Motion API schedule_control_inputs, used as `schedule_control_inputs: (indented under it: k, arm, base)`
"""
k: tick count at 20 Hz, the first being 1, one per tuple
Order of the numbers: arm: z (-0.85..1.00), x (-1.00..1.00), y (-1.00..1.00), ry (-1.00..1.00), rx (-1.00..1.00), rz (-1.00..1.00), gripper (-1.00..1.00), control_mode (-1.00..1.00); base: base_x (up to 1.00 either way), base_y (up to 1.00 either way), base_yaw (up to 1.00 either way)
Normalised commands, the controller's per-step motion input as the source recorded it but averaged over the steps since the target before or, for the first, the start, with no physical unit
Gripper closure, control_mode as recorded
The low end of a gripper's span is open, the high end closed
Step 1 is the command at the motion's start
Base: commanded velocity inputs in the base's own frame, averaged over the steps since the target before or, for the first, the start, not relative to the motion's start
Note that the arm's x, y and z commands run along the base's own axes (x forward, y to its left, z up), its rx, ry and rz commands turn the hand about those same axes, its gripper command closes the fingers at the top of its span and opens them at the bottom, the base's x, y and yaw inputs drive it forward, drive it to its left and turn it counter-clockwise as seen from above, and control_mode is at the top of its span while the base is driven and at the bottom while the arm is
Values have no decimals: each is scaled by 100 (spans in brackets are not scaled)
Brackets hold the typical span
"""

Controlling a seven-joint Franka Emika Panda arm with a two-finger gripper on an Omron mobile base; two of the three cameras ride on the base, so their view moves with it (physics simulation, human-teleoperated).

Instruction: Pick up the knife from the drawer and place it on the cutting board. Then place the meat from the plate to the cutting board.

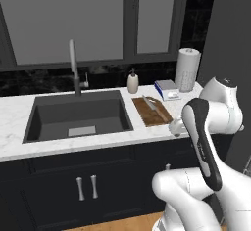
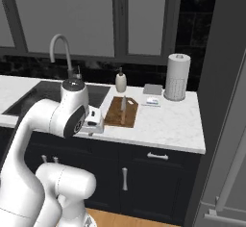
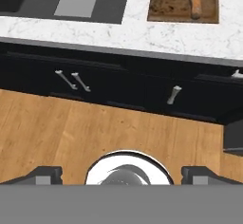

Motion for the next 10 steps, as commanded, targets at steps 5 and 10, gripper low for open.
schedule_control_inputs:
  k: [5, 10]
  arm:
    - [0, 0, 0, 0, 0, 0, -100, 100]
    - [0, 0, 0, 0, 0, 0, -100, 100]
  base:
    - [-24, 62, 0]
    - [-12, 88, 0]
